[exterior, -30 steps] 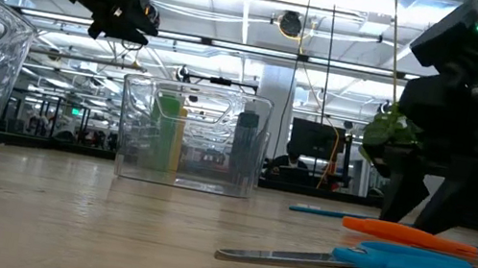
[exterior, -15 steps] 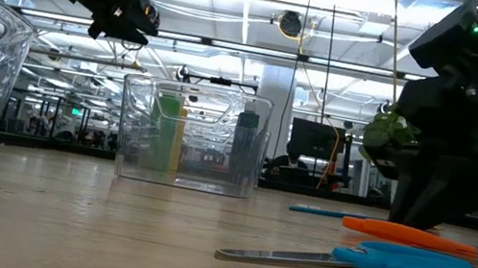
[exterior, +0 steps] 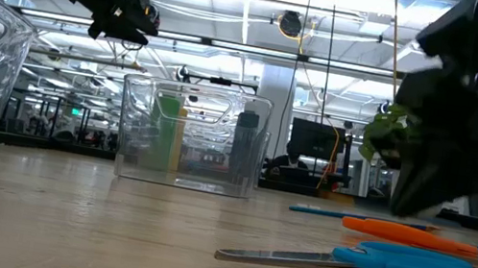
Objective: Pick & Place Paint Supplies
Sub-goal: Put the blue paintbrush into the middle transparent bin
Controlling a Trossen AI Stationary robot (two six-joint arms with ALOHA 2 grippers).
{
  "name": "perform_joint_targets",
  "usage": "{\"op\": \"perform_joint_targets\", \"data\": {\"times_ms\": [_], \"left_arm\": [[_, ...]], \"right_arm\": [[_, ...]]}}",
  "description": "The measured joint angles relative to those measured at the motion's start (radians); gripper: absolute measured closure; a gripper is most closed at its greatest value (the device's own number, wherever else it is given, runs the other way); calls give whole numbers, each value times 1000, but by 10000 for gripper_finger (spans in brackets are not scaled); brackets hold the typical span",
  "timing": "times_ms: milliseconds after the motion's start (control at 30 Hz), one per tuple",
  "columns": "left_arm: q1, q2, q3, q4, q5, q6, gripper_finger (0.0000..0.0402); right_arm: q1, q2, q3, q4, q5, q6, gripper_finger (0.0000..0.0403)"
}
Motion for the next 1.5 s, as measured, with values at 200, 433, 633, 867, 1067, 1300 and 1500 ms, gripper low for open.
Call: {"op": "perform_joint_targets", "data": {"times_ms": [200, 433, 633, 867, 1067, 1300, 1500], "left_arm": [[0, 0, 0, 0, 0, 0, 188], [0, 0, 0, 0, 0, 0, 188], [0, 0, 0, 0, 0, 0, 188], [0, 0, 0, 0, 0, 0, 188], [-1, 0, 0, 1, 0, 0, 188], [-6, 0, 0, 3, 0, 0, 188], [-6, 0, 0, 3, 0, 0, 188]], "right_arm": [[31, -93, 0, 135, 63, 32, 399], [-8, -107, 1, 449, 64, 275, 401], [-54, -57, 1, 623, 63, 397, 402], [-58, 73, 61, 828, 117, 422, 402], [-65, 224, 285, 759, 229, 389, 402], [-65, 399, 477, 702, 417, 340, 403], [-63, 503, 502, 685, 496, 416, 403]]}}
